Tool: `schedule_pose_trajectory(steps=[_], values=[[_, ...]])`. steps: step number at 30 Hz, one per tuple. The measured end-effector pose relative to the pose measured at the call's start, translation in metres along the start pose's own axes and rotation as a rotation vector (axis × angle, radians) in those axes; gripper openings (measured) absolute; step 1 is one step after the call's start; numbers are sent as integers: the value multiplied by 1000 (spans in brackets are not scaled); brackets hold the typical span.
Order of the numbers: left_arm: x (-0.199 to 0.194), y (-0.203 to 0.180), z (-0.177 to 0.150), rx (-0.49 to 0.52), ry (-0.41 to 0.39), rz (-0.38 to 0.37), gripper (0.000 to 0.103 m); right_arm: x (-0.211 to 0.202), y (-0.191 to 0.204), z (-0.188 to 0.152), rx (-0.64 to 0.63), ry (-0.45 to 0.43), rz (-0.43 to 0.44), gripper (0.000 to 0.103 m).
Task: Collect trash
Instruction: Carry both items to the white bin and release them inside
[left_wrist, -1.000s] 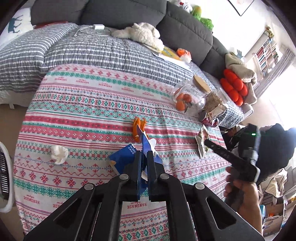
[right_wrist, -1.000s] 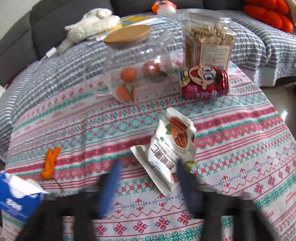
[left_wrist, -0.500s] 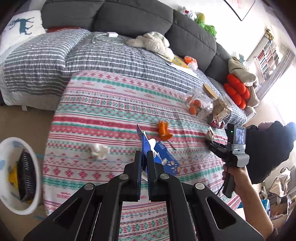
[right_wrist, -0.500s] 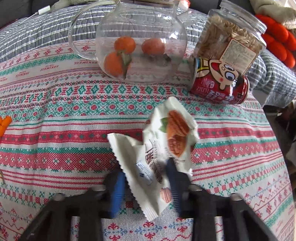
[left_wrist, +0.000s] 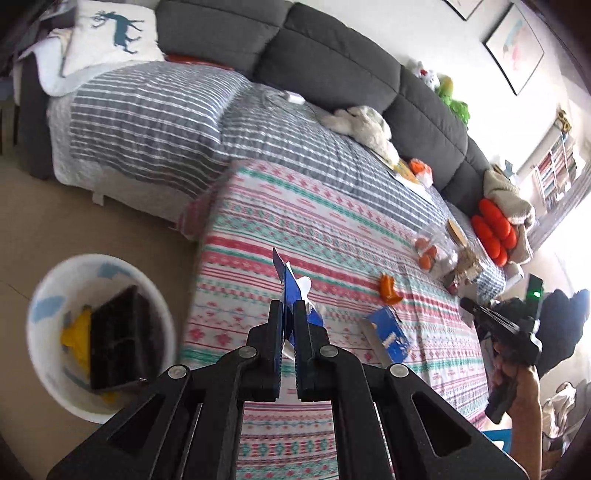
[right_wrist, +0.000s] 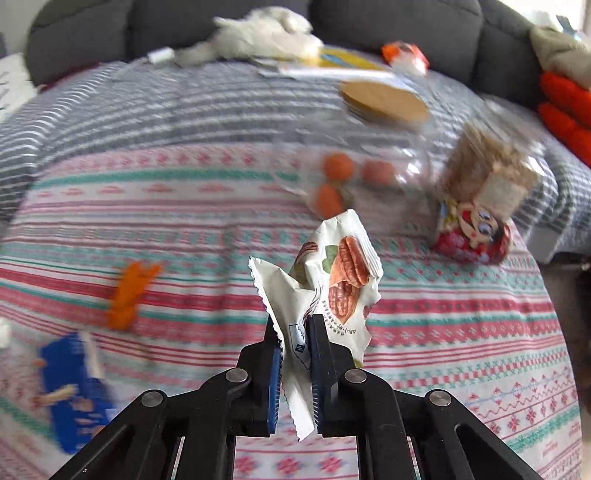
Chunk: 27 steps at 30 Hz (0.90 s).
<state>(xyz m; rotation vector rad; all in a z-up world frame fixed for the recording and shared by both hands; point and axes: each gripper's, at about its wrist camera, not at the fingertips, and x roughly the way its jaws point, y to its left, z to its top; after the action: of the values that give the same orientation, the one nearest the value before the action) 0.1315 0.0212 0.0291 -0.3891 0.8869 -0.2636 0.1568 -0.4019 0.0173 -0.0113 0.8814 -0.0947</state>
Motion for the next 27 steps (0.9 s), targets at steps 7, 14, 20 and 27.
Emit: schedule_pose_trajectory(steps=[7, 14, 20, 27], values=[[-38, 56, 9, -58, -59, 91, 5, -45, 85, 0, -98, -82, 174, 11], [-57, 104, 4, -73, -71, 239, 5, -65, 167, -9, -206, -105, 318, 11], [-65, 140, 0, -88, -64, 336, 5, -67, 226, -20, -272, -99, 415, 11], [-39, 176, -14, -89, 61, 351, 16, -55, 280, -31, -329, -49, 508, 11]])
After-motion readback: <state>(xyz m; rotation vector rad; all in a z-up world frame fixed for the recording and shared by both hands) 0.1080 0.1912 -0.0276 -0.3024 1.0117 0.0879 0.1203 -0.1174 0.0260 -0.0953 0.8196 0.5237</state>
